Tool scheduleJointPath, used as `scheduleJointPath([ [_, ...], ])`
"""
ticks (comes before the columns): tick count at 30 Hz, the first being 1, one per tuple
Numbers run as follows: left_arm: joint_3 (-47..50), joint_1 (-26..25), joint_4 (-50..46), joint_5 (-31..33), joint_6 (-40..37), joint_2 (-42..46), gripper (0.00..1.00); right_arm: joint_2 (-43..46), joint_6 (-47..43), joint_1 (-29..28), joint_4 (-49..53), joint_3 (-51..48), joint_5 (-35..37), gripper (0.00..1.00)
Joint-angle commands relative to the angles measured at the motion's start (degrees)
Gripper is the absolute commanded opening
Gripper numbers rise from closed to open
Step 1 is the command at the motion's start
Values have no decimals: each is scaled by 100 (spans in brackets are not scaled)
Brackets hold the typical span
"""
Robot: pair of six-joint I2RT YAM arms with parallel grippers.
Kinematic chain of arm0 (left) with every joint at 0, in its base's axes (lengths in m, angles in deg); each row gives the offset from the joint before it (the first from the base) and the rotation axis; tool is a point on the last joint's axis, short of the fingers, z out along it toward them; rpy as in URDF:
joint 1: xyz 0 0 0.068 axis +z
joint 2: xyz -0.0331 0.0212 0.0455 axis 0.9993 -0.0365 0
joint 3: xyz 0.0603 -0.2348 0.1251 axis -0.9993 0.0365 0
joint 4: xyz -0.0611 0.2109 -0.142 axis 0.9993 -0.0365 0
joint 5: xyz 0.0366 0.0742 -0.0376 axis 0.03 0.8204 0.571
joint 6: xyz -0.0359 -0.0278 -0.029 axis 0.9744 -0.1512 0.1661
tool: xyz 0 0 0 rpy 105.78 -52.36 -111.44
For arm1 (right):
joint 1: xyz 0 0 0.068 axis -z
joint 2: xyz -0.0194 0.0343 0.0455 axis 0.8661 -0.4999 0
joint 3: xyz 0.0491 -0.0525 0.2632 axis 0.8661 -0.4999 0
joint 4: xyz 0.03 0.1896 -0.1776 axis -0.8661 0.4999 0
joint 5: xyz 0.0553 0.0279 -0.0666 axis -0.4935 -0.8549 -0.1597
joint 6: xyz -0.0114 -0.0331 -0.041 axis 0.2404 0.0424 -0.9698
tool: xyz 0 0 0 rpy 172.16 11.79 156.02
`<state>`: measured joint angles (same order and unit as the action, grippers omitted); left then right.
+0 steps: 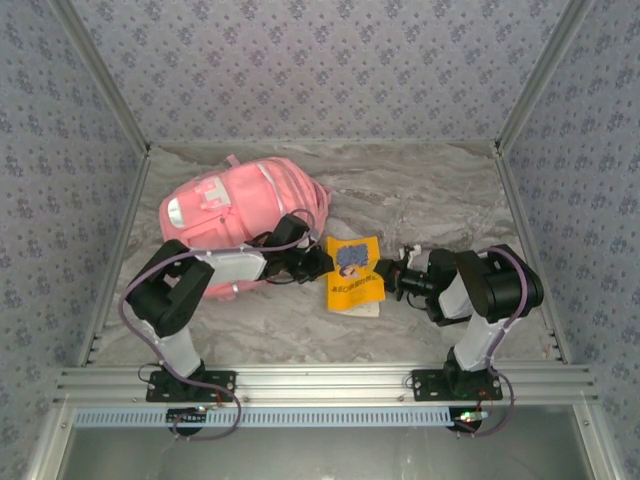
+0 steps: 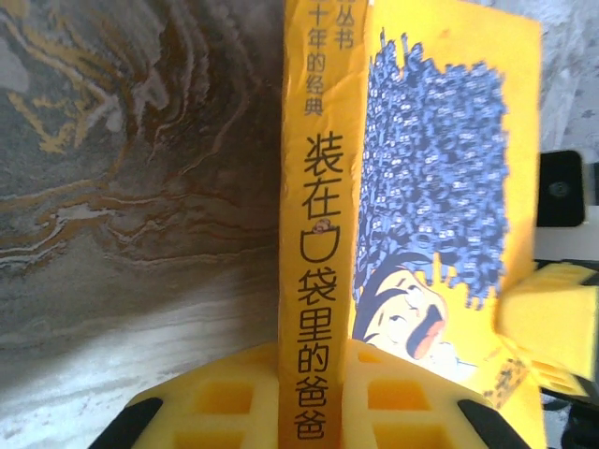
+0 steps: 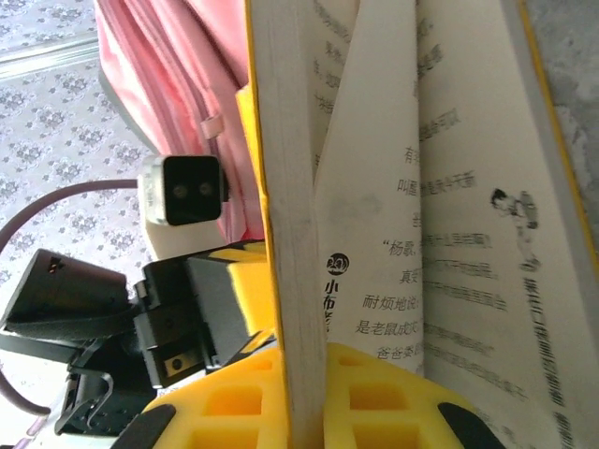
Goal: Pack the student bag
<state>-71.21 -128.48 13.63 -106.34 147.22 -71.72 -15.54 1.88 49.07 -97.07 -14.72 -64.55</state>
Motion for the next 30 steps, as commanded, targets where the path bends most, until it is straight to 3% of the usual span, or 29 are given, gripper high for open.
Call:
scheduleJointPath([
  [1, -116, -90, 487, -248, 90, 419, 4, -30, -232, -101, 126, 22, 20, 0],
  [2, -124, -85, 511, -265, 96, 455, 2, -28, -275, -101, 179, 16, 46, 1],
  [8, -98, -85, 576, -254, 93, 652, 0, 7, -656, -101, 742, -3, 248, 39],
  [11, -81, -90, 496, -233, 17, 723, 0, 62, -931, -110, 1169, -7, 404, 48],
  [21, -70, -109, -334, -101, -512, 930, 0, 575, -1817, -293, 2843, 157, 963, 57],
  [30, 95, -112, -636, 15, -757, 1192, 0, 1942, -3388, -532, 5861, 790, 2072, 62],
])
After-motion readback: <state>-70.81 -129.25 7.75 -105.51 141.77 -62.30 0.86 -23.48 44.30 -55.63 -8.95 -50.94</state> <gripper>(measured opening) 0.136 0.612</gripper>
